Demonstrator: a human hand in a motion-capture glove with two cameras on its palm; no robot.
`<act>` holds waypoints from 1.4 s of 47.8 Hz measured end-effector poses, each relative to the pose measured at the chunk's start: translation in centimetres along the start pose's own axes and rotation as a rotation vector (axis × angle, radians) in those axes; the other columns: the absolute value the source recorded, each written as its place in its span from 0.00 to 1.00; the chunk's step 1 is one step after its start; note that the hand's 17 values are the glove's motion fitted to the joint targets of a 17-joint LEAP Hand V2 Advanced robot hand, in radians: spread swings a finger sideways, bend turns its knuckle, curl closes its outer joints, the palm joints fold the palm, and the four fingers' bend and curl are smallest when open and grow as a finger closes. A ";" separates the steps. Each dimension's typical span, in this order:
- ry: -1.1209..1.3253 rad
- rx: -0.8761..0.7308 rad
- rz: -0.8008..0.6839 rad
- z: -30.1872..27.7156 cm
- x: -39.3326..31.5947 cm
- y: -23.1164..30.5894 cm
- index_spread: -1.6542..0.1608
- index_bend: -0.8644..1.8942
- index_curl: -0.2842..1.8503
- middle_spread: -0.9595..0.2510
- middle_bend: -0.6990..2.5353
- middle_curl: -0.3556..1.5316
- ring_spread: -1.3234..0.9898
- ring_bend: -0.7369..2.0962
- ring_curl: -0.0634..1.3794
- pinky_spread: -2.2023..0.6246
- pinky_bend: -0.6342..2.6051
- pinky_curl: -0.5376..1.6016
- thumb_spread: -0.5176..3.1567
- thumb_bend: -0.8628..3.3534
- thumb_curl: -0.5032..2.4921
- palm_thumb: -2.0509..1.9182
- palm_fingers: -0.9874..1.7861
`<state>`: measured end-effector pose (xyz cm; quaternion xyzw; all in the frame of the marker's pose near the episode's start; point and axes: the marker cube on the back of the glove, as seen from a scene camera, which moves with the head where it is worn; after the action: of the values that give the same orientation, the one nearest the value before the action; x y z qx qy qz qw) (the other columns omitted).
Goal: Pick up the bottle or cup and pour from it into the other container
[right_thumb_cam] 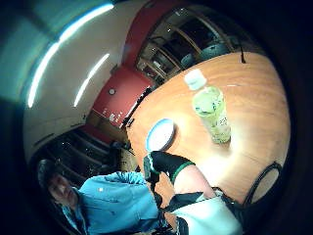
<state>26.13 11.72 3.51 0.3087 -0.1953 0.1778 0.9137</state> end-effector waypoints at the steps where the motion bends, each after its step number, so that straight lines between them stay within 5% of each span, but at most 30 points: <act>1: -0.003 0.002 0.007 0.0 0.1 0.0 0.67 0.35 0.20 0.75 0.27 0.34 0.60 0.37 0.24 0.87 0.38 0.37 0.38 0.19 0.29 0.61 0.31; 67: -0.327 -0.173 0.297 4.6 4.1 -1.5 0.68 0.35 0.18 0.79 0.26 0.31 0.64 0.38 0.24 0.88 0.38 0.36 0.37 0.20 0.28 0.59 0.30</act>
<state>29.18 8.50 8.01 0.2219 -0.3984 0.2407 0.8568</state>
